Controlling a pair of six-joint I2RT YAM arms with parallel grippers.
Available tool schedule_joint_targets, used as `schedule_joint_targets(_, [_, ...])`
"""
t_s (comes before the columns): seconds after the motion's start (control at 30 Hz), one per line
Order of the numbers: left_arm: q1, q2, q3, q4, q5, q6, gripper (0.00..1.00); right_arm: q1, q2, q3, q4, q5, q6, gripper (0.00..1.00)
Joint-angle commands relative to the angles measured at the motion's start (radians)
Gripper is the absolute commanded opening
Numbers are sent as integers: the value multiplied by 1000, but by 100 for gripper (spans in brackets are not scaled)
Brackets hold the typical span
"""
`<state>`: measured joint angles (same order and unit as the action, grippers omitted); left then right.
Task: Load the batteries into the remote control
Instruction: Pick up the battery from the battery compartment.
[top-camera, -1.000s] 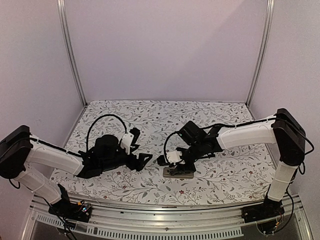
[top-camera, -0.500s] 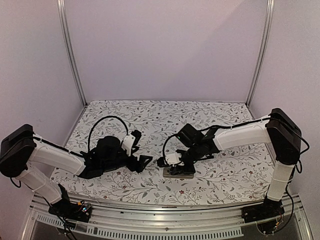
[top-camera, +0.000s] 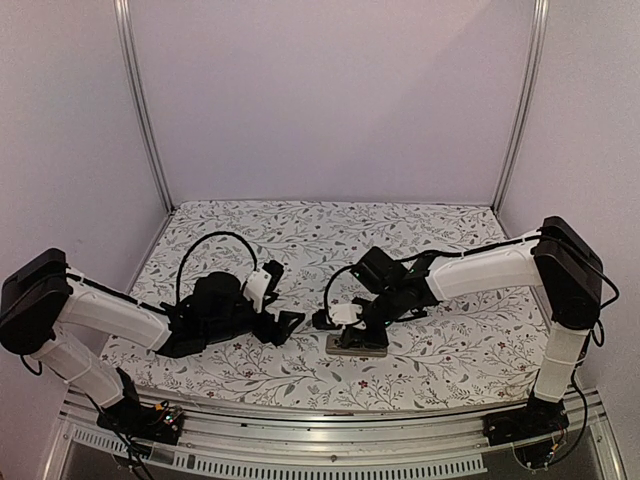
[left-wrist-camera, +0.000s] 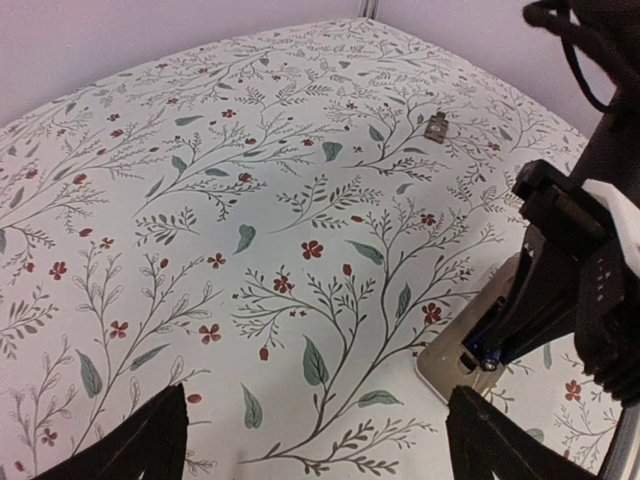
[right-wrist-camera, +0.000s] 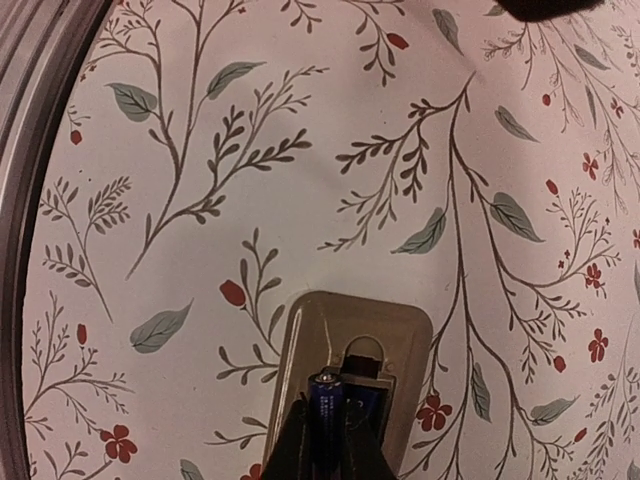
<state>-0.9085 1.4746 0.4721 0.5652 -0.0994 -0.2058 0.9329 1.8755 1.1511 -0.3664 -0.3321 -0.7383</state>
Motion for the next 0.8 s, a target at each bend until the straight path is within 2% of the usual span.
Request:
schedule_joint_targets(0.0, [13,17,-5,15,-6,26,89,-3,2,2,4,-2,79,2])
schedule_joint_targets(0.27, [13,21,1,14,0,29,89,-32,15,-13,38,-10,163,0])
schedule_joint_targets(0.57, [12,24,4,9,0,39,89,-31,-11,-31,33,-31,156,1])
schedule_joint_targets(0.77, [11,27,2,11,2,36,89,-20,-39,-19,44,-31,221,0])
